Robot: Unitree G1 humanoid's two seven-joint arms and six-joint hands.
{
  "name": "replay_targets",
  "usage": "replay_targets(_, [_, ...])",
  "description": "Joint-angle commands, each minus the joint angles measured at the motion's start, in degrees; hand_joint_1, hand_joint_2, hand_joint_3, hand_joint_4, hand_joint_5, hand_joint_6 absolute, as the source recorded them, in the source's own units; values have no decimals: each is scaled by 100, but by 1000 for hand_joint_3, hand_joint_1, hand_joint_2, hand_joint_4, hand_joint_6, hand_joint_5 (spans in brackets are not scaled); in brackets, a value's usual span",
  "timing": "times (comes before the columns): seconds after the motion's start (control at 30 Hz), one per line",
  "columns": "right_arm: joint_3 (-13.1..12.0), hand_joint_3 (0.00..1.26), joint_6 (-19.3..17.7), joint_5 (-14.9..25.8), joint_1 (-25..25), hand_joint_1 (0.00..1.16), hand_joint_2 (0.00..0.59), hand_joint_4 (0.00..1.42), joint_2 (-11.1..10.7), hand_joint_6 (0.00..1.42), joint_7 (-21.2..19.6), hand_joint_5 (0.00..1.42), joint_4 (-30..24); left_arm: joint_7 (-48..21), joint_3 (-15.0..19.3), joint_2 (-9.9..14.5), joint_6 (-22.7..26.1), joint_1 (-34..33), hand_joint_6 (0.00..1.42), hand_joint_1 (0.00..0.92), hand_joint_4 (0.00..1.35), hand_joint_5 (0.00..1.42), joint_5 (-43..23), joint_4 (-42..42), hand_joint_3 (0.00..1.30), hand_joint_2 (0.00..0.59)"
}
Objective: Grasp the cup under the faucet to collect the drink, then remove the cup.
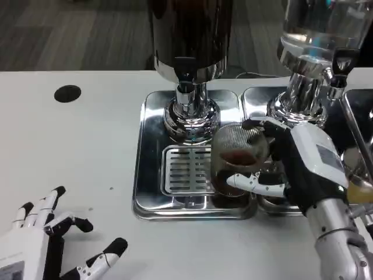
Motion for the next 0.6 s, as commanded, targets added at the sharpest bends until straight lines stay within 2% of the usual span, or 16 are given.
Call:
replay_targets(0.03, [-77,618,3,-22,32,777,202,679,-7,582,12,600,-290,-61,-51,16,31,-22,81,0,0,130,37,9,607,116])
replay_targets(0.33, [-50,618,175,-254,111,778,202,674,-68,584,136,600,-526,-42,-61,8,26,-24,80,0,0,130,39,11,604,117])
replay_targets(0.6, [-199,618,393,-310,488,778,202,671,-138,586,366,600,-1140,-81,-78,30,4,-124,80,0,0,130,34,8,604,117])
